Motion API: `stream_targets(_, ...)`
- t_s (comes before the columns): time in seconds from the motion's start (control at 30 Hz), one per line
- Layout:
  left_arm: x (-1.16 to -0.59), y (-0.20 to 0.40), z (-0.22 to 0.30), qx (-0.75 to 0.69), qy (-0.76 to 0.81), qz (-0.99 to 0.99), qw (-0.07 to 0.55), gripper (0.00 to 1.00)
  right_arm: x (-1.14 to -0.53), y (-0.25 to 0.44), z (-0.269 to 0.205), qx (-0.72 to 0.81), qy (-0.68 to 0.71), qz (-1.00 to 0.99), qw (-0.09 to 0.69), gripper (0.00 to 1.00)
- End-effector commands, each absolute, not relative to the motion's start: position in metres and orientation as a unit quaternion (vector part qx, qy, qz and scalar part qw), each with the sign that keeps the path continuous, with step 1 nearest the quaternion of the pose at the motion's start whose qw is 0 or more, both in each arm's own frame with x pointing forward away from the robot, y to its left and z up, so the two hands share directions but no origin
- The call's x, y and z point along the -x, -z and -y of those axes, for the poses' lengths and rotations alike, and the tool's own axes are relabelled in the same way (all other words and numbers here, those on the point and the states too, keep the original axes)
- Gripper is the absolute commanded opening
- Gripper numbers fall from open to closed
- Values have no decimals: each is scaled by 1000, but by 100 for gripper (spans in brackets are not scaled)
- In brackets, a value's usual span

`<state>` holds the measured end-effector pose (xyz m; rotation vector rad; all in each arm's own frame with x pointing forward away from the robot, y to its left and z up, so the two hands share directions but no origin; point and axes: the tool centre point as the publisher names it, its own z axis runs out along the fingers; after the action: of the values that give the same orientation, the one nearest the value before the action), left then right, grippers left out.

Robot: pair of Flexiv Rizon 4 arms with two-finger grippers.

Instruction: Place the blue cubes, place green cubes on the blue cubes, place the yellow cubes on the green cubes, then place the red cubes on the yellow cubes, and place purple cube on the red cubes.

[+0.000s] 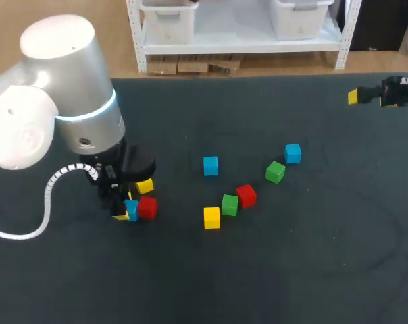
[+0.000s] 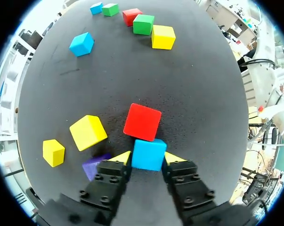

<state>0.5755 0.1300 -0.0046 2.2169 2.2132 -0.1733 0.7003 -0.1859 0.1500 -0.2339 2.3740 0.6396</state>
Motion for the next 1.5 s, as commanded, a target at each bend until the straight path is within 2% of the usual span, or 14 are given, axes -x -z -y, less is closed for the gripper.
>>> stream_targets(0.03, -576, 5, -131, -706, 58, -706, 5, 0, -700, -150, 185, 89, -243, -908, 330, 100)
stream_targets(0.47, -568, -36, -133, -684, 50, -727, 28, 0, -700, -150, 185, 89, -243, -908, 330, 100)
stream_targets(0.77, -602, -62, -109, -691, 37, -720, 49, 0, -700, -150, 185, 89, -243, -908, 330, 100)
stream_targets(1.17, -662, -50, -52, -715, 54, -694, 68, 0, -700, -150, 185, 89, -243, -908, 330, 100)
stream_targets(1.5, -687, -26, -28, -719, 67, -689, 62, 0, -700, -150, 185, 89, -243, -908, 330, 100)
